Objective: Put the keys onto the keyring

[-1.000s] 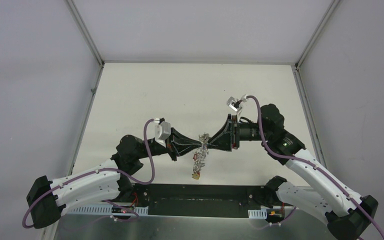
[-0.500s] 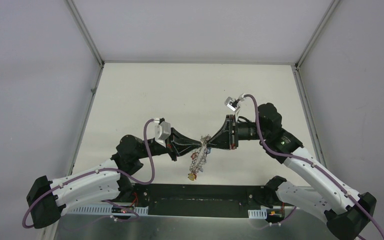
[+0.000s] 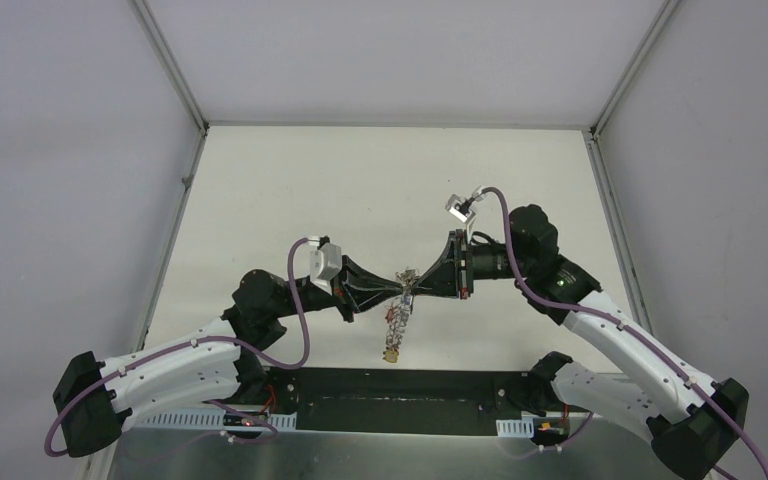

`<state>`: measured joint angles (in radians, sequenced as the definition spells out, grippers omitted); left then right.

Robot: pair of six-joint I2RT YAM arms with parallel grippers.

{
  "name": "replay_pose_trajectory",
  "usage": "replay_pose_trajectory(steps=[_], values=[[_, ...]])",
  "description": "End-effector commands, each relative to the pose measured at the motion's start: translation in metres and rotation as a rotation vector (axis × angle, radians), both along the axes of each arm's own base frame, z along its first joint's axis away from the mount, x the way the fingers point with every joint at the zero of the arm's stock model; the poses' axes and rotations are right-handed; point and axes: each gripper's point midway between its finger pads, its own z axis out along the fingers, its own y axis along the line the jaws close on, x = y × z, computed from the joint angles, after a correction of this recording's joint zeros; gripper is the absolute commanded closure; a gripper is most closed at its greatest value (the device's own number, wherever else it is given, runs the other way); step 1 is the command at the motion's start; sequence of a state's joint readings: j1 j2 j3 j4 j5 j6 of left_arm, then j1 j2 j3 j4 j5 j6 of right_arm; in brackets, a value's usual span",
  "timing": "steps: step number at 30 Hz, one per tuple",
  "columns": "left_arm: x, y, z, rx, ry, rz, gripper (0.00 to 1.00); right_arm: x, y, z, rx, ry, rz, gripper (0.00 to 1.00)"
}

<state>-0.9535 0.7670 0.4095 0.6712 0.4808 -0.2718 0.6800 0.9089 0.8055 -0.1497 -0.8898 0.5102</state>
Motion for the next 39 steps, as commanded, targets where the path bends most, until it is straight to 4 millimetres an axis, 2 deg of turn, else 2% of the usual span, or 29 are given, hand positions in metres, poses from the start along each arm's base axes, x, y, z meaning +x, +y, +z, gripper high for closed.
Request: replay_pose_trajectory(steps=[1,19,22,24,28,34,39], values=[[-0.008,0.011,0.041,-0.119,-0.107,0.000,1.00,-0.001,0.000,0.007,0.033,-0.034,0.008,1.00],[-0.007,0.012,0.041,-0.123,-0.105,0.002,1.00,-0.002,0.003,-0.008,0.025,0.025,0.032,1.00],[-0.007,0.011,0.040,-0.120,-0.103,0.002,1.00,-0.004,0.005,-0.008,0.032,0.038,0.045,0.92],[-0.007,0.011,0.040,-0.119,-0.103,0.002,1.00,-0.005,0.005,-0.006,0.040,0.037,0.055,0.81],[-0.006,0.011,0.038,-0.113,-0.099,0.003,1.00,-0.007,0.004,0.002,0.057,0.004,0.058,0.67],[-0.007,0.012,0.039,-0.112,-0.101,0.008,1.00,-0.008,-0.001,0.011,0.079,-0.049,0.030,0.65],[-0.007,0.013,0.039,-0.114,-0.103,0.008,1.00,-0.007,-0.004,0.007,0.070,-0.051,0.005,0.70]])
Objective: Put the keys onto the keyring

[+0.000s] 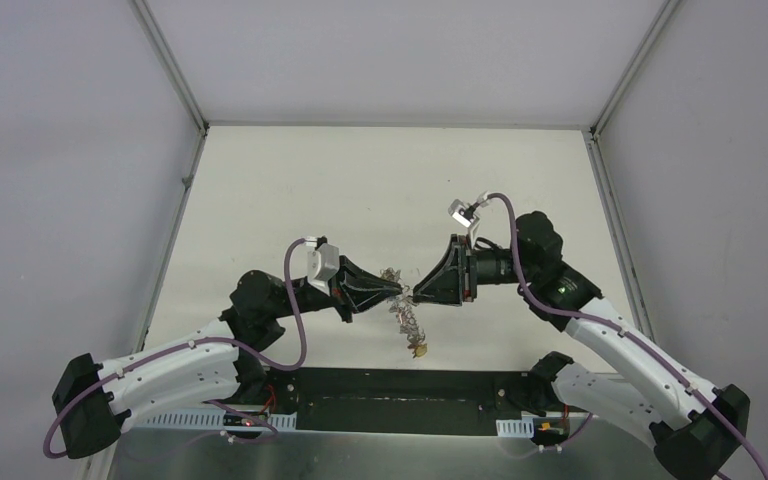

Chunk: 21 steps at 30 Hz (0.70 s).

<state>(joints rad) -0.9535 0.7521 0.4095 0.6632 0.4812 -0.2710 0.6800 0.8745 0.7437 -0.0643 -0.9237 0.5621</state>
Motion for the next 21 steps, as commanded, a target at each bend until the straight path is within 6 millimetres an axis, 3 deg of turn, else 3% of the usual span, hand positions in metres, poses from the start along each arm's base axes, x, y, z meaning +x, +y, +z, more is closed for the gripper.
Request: replay_pose_trajectory(steps=[1,10,21], values=[[-0.006,0.011,0.037,-0.108,-0.098,0.007,1.00,0.003,-0.002,0.007,0.028,-0.061,-0.027,0.72],[-0.007,0.011,0.038,-0.111,-0.099,0.003,1.00,0.006,0.003,0.000,0.009,-0.028,-0.012,0.77],[-0.006,0.010,0.038,-0.109,-0.098,0.001,1.00,0.009,0.007,-0.005,0.003,0.004,0.003,1.00]])
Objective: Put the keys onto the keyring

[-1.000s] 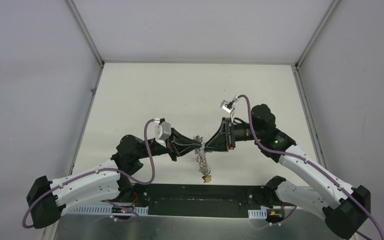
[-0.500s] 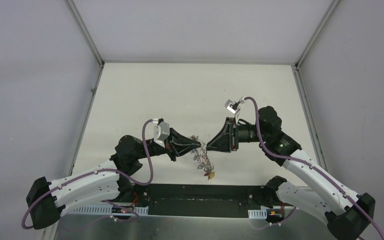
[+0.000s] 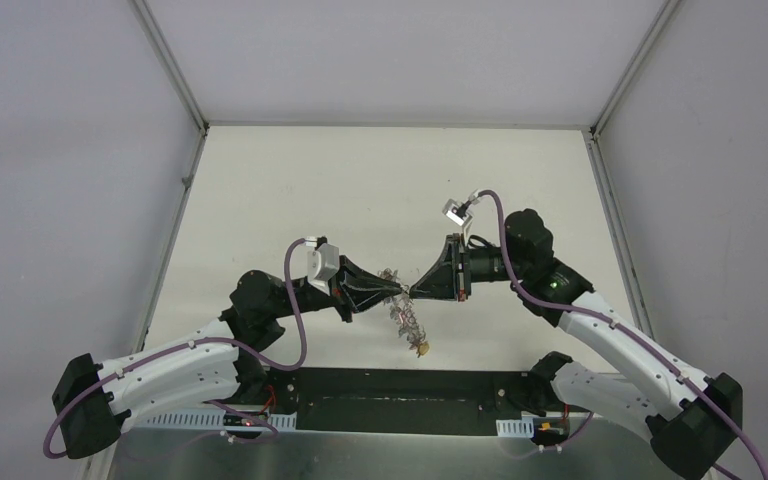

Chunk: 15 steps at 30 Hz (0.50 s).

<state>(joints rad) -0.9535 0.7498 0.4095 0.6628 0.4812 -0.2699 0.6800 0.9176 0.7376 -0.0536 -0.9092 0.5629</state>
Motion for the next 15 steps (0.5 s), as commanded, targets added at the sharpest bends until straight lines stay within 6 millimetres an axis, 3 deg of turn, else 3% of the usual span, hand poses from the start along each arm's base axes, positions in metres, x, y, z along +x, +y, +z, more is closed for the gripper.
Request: replay_pose_trajectory(steps=[1,15], values=[[-0.0062,0.0095,0.0371,-0.106,-0.096,0.000,1.00,0.0000,0.0025,0.0060,0.028,-0.022,0.020,1.00],[-0.0056,0.0078,0.0381,-0.100,-0.101,-0.003,1.00,0.0024,0.0073,-0.0014,0.006,0.028,0.038,1.00]])
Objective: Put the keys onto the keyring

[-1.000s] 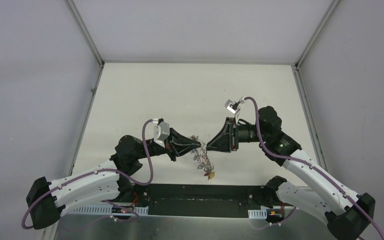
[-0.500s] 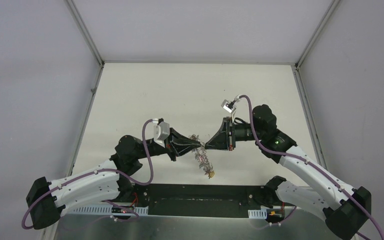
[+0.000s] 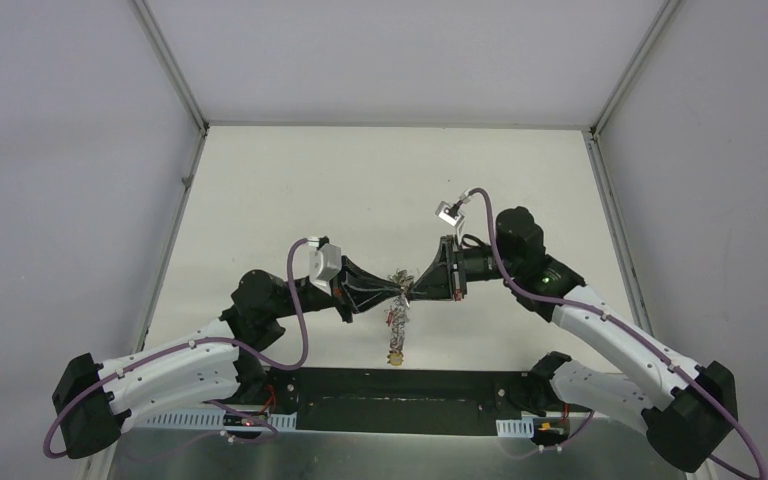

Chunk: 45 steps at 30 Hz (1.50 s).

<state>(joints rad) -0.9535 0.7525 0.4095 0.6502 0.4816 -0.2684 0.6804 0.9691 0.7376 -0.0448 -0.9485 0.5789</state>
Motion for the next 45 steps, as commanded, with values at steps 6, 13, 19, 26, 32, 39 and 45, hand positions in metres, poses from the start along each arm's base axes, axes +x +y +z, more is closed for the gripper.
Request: replay_pose_trajectory(steps=[6,13,19,26,32,39,45], values=[[-0.007,0.008,0.041,-0.111,-0.107,-0.009,1.00,0.005,0.005,0.006,0.020,-0.016,0.000,1.00],[-0.008,0.008,0.040,-0.105,-0.107,-0.014,1.00,0.004,0.011,0.001,0.001,0.027,0.037,1.00],[-0.009,0.008,0.037,-0.098,-0.103,-0.018,1.00,0.005,0.014,0.001,-0.002,0.033,0.046,1.00],[-0.013,0.008,0.034,-0.083,-0.105,-0.038,1.00,0.008,0.018,0.007,0.026,-0.002,0.058,0.90],[-0.017,0.006,0.025,-0.032,-0.101,-0.066,1.00,0.007,0.018,0.003,0.027,-0.024,0.074,0.76],[-0.014,0.007,0.020,0.004,-0.094,-0.045,1.00,0.010,0.011,-0.001,0.000,-0.061,0.024,0.68],[-0.004,0.008,0.018,0.019,-0.081,0.011,1.00,0.021,-0.002,-0.007,-0.076,-0.116,-0.087,0.57]])
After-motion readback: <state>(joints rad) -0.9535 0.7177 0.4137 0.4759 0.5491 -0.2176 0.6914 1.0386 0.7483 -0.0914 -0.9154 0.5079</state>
